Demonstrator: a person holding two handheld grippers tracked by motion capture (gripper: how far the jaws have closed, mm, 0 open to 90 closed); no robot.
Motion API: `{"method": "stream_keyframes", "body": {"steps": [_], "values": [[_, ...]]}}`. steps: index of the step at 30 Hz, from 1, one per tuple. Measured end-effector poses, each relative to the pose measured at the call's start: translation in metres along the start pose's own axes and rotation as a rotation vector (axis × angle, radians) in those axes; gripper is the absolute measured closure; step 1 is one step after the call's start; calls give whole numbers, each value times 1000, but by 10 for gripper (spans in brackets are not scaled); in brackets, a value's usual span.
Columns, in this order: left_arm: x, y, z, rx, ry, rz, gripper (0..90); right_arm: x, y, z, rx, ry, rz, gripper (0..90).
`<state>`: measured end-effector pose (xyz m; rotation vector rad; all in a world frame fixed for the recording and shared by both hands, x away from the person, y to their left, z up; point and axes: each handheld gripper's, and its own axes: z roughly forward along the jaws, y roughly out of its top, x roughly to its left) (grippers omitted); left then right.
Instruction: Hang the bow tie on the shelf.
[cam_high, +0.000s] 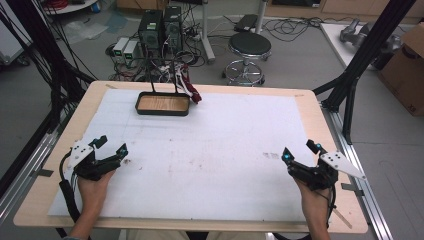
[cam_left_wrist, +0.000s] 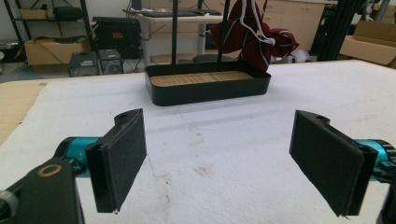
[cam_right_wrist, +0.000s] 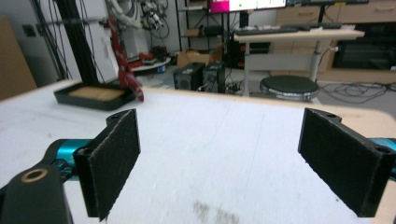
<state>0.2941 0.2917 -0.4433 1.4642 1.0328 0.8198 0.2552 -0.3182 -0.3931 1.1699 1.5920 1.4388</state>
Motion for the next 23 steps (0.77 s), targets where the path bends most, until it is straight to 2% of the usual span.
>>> {"method": "stream_keyframes", "body": {"steps": [4, 5, 8, 10, 12, 15, 21, 23], "values": [[0, 0, 0, 1, 3, 0, 189, 3, -20, 5, 47, -8, 1, 120], [0, 0, 0, 0, 3, 0, 189, 2, -31, 8, 71, -3, 15, 120], [0, 0, 0, 0, 3, 0, 189, 1, -41, 12, 99, -4, 17, 120], [0, 0, 0, -1, 3, 1, 189, 1, -51, 16, 148, -1, 26, 120], [0, 0, 0, 1, 2, 1, 189, 0, -52, 18, 174, 14, 22, 120], [0, 0, 0, 4, -1, 6, 189, 1, -53, 19, 178, 8, 18, 120], [0, 0, 0, 6, -3, 8, 189, 3, -53, 21, 197, 29, -17, 120], [0, 0, 1, 3, -3, 6, 189, 2, -53, 21, 200, 33, -3, 120]]}}
